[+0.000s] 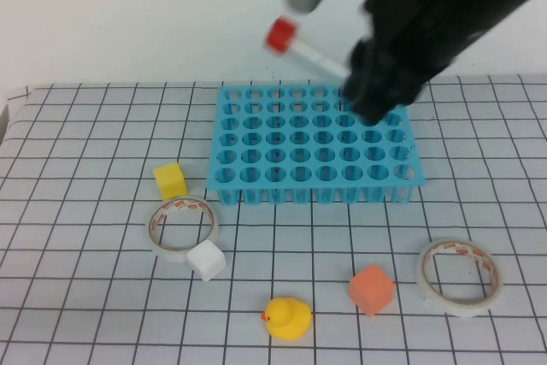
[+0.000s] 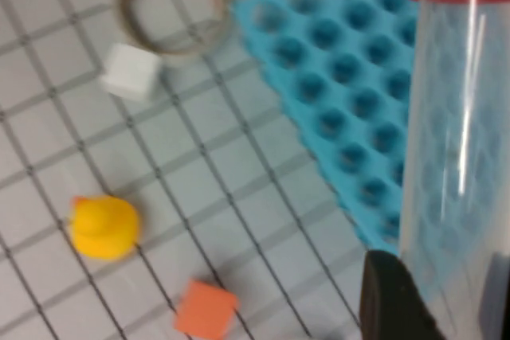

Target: Place the test tubes

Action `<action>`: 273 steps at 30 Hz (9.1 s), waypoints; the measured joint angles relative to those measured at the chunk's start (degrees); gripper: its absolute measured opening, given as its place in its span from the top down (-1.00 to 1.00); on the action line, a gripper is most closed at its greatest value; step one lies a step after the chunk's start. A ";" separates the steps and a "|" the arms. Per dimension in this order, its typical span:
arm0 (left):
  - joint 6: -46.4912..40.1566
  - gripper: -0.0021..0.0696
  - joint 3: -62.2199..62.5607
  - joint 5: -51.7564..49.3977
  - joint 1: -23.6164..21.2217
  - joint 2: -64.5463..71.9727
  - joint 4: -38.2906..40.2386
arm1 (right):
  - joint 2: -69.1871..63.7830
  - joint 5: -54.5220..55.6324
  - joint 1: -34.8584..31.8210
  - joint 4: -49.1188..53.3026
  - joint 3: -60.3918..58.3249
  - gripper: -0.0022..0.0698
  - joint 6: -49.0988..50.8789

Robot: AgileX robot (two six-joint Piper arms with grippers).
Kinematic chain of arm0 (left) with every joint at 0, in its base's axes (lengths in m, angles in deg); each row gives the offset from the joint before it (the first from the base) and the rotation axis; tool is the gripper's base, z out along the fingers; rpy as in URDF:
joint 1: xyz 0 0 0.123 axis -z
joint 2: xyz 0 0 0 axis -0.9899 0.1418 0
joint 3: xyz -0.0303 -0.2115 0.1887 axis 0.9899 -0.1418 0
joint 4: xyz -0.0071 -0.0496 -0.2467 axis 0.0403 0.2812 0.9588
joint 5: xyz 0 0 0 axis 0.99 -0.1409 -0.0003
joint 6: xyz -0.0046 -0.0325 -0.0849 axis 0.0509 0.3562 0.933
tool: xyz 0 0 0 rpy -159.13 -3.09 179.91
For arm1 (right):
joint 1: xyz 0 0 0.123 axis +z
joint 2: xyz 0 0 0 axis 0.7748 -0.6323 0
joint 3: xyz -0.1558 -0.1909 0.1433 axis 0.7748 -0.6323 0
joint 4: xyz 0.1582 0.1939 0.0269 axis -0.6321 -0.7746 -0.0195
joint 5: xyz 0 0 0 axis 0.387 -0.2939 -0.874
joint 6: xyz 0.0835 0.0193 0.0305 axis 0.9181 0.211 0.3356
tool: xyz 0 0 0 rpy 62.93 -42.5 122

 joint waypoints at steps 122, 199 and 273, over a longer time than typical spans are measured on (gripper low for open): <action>39.95 -0.04 5.03 24.12 35.53 14.23 -21.54 | 0.41 123.02 26.34 3.20 -65.27 0.29 12.05; -1.50 0.16 31.51 31.06 26.40 56.93 17.20 | 87.74 15.12 26.34 28.61 -80.85 0.92 54.71; 24.78 0.16 50.81 60.92 19.39 101.27 0.63 | 88.22 15.12 26.34 28.61 -81.24 0.94 55.17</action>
